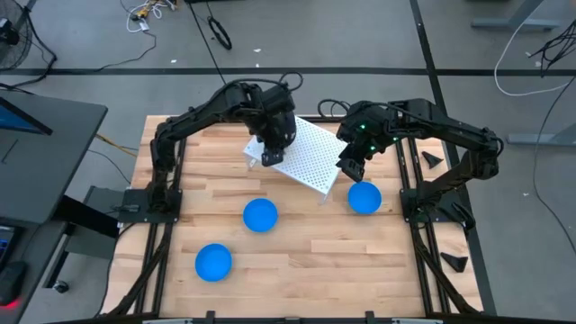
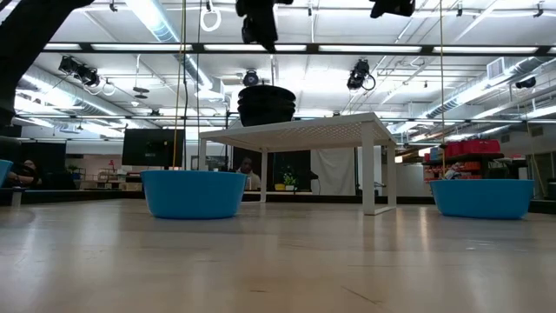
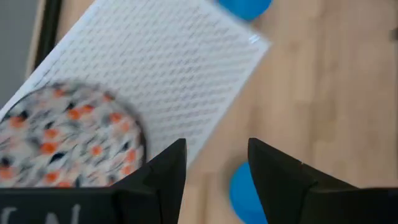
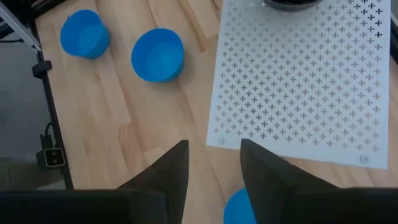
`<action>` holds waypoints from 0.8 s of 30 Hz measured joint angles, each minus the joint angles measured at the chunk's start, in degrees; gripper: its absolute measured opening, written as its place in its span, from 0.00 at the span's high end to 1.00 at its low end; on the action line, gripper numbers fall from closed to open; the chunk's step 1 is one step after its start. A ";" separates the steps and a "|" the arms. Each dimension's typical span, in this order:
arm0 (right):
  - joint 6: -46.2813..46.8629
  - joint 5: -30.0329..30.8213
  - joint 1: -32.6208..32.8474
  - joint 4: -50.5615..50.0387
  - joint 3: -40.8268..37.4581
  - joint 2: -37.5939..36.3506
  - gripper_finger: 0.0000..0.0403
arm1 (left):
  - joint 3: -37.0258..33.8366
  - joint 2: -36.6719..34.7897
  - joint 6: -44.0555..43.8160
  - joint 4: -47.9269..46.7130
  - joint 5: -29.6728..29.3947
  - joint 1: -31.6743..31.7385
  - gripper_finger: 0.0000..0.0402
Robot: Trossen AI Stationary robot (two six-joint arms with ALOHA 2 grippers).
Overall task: Pick & Place Mini bowls
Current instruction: Put the bottom blue bowl on the shelf
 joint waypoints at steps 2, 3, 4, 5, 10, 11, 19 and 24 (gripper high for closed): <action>0.25 -0.08 0.00 -0.04 0.00 0.00 0.64 | -0.04 -0.98 -0.11 0.21 2.00 -0.03 0.56; 0.27 -0.25 0.00 -0.10 0.00 0.00 0.64 | -0.02 -1.51 -0.60 0.47 2.46 -0.06 0.56; 0.27 -0.38 0.01 -0.16 0.00 0.00 0.64 | -0.20 -2.34 -1.08 0.61 2.85 -0.07 0.56; 0.25 -0.54 0.02 -0.30 0.00 0.00 0.64 | -0.57 -3.02 -1.31 0.56 2.94 -0.03 0.56; 0.24 -0.57 0.02 -0.33 0.02 0.00 0.64 | -3.99 -8.81 -4.30 4.37 1.34 -0.74 0.56; 0.17 -0.57 0.00 -0.24 0.02 0.00 0.64 | -4.86 -10.15 -5.10 4.73 0.49 -1.13 0.56; -0.19 -0.52 0.02 3.23 0.02 0.00 0.64 | -15.23 -20.22 -16.99 2.56 -7.98 -4.90 0.56; -0.19 -0.51 0.02 5.10 0.02 0.00 0.64 | -25.04 -27.61 -27.15 1.69 -12.10 -8.24 0.56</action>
